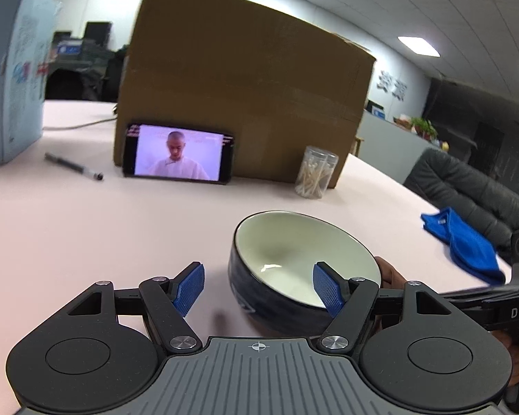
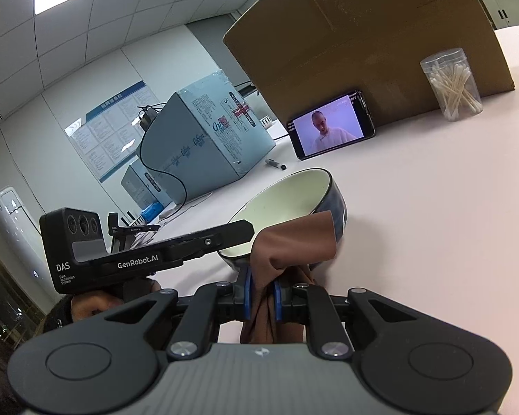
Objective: Clean bowl
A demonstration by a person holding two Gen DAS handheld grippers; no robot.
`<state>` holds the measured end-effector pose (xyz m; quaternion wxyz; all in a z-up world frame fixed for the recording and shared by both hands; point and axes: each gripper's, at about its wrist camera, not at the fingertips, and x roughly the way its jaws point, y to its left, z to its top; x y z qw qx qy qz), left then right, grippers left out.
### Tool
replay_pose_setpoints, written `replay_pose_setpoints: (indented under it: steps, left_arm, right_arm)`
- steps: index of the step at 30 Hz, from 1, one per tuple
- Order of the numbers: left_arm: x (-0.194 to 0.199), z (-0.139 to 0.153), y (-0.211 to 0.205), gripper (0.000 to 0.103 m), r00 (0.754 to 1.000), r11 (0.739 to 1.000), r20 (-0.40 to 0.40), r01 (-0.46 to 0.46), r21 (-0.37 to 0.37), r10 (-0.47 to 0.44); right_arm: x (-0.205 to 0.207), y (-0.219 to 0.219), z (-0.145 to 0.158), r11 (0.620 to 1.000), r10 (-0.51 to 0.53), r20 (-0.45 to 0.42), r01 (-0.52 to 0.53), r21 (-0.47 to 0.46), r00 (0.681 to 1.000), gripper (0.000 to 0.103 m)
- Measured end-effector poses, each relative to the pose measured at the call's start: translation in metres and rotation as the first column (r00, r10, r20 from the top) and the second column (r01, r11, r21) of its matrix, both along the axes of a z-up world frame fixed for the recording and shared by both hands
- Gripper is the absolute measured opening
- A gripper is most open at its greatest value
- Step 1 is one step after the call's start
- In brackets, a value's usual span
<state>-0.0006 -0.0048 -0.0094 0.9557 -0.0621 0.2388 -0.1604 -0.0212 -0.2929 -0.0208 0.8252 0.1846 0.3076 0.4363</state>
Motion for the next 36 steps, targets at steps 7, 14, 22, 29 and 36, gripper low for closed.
replay_pose_setpoints:
  steps: [7, 14, 22, 29, 36]
  left_arm:
    - [0.035, 0.001, -0.003, 0.070, 0.997, 0.997, -0.023, 0.073, 0.032, -0.073]
    - [0.048, -0.003, -0.005, 0.050, 0.992, 0.994, -0.059, 0.108, -0.014, -0.109]
    - [0.031, -0.003, 0.000, 0.047, 0.995, 0.997, -0.068, 0.074, -0.028, -0.076]
    - [0.009, -0.002, 0.004, 0.047, 0.997, 0.998, -0.080, 0.014, -0.058, -0.018]
    - [-0.014, -0.008, 0.002, 0.048, 0.998, 0.993, -0.039, -0.063, -0.104, 0.059]
  right_arm:
    - [-0.003, -0.001, 0.002, 1.000, -0.006, 0.014, 0.006, -0.009, 1.000, 0.016]
    - [-0.005, 0.001, 0.002, 1.000, -0.001, 0.019, 0.001, -0.020, 1.000, 0.015]
    - [-0.003, 0.002, 0.003, 1.000, -0.010, 0.022, 0.011, -0.025, 1.000, 0.015]
    - [-0.003, -0.003, 0.003, 0.997, -0.072, 0.025, 0.073, -0.026, 0.997, 0.016]
    - [-0.005, -0.004, 0.004, 0.997, -0.073, 0.040, 0.074, -0.019, 0.997, 0.015]
